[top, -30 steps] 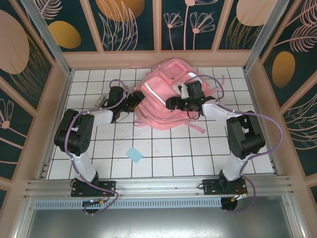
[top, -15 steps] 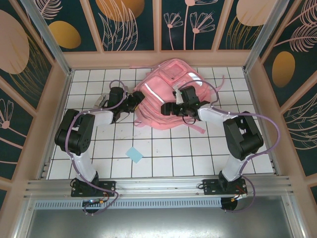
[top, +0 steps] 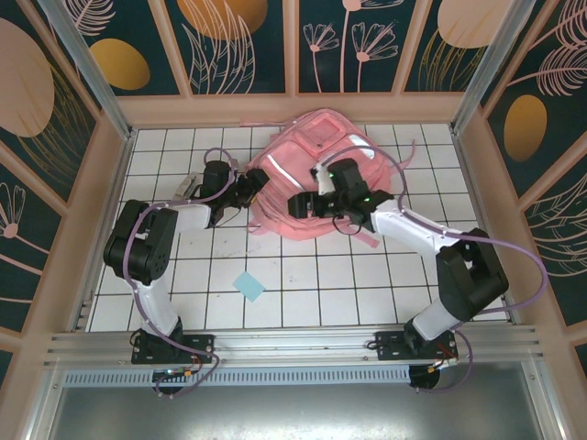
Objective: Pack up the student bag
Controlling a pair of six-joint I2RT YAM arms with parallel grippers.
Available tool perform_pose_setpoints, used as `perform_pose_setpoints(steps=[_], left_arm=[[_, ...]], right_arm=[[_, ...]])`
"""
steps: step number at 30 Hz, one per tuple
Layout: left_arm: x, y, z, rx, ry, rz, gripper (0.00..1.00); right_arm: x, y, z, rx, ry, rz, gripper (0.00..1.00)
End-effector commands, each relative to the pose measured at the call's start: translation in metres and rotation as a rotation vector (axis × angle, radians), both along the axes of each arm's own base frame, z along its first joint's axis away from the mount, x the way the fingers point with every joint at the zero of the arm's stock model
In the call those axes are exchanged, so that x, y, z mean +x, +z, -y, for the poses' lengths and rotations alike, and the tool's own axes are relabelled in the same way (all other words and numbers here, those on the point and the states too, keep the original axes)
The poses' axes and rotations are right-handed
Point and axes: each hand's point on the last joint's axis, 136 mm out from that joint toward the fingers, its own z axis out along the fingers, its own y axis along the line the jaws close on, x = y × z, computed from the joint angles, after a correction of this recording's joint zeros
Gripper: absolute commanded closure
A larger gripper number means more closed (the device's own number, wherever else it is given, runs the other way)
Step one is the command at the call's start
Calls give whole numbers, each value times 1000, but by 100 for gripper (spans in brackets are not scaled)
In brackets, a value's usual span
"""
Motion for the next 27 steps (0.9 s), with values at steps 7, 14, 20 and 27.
perform_pose_setpoints(steps=[7,14,20,27], left_arm=[[-4,5,9,-19,-29,2,33],[-5,5,9,-17,-31,1,33],[-4,6,9,-18,-29,4,33],[-5,6,6,34,-35,10,33]], right_arm=[[40,-43,10,-71,-106,-33,16],[32,-66,-4,-101,-52,-57,15],[-33,-23,-56,125,242,-159,16],[-31,3,-41,75,191,-76,16]])
